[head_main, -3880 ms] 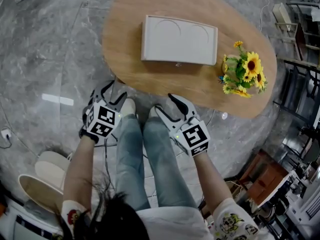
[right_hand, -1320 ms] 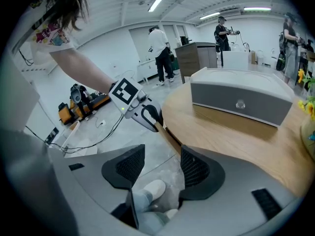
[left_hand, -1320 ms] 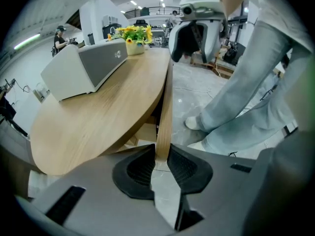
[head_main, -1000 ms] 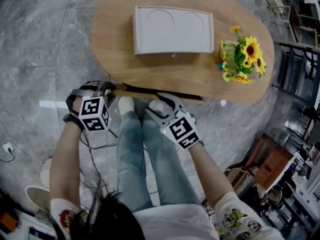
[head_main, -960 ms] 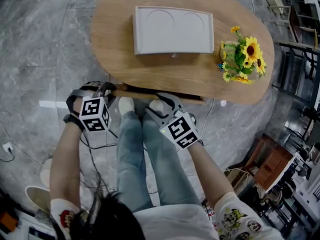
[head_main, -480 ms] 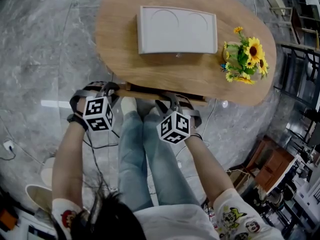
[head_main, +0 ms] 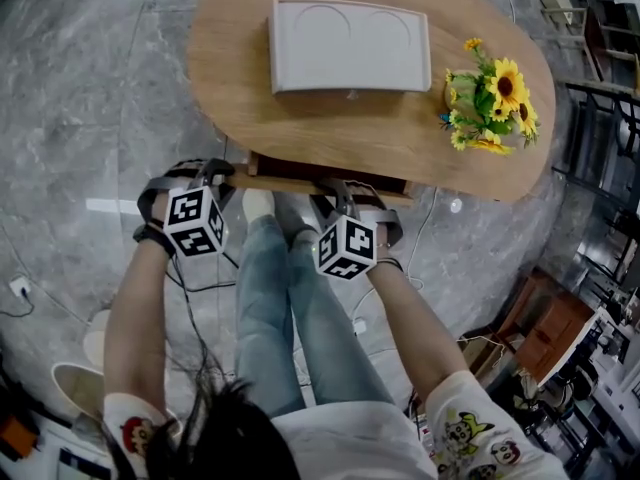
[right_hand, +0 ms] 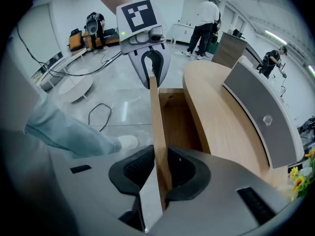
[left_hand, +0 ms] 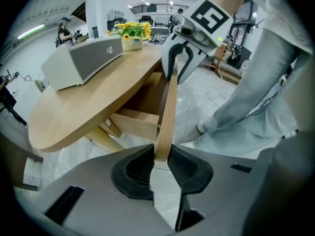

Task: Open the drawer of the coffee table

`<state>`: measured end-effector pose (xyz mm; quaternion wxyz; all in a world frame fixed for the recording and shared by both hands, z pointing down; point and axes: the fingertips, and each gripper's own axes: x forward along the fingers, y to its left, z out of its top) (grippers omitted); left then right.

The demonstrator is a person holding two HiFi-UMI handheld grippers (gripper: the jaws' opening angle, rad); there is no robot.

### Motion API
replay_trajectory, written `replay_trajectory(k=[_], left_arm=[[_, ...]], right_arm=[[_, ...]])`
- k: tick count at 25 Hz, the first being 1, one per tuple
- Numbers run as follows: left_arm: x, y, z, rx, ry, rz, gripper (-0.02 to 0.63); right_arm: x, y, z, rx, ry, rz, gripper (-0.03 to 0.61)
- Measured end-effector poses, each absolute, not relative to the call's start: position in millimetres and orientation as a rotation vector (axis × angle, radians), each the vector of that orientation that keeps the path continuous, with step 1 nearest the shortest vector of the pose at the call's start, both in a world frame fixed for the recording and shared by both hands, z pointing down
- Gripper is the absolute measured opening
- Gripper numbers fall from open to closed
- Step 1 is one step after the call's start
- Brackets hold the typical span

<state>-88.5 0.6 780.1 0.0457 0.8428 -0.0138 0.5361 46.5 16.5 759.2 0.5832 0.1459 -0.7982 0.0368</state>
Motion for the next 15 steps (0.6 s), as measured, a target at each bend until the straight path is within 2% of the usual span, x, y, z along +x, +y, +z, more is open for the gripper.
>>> replay_trajectory(k=[15], left_arm=[[-88.2,35.9,780.1,2.522,-0.171,1.658,0.078]], right_arm=[[47.8,51.3,759.1,0.295,-1.861,0.098,0.071]])
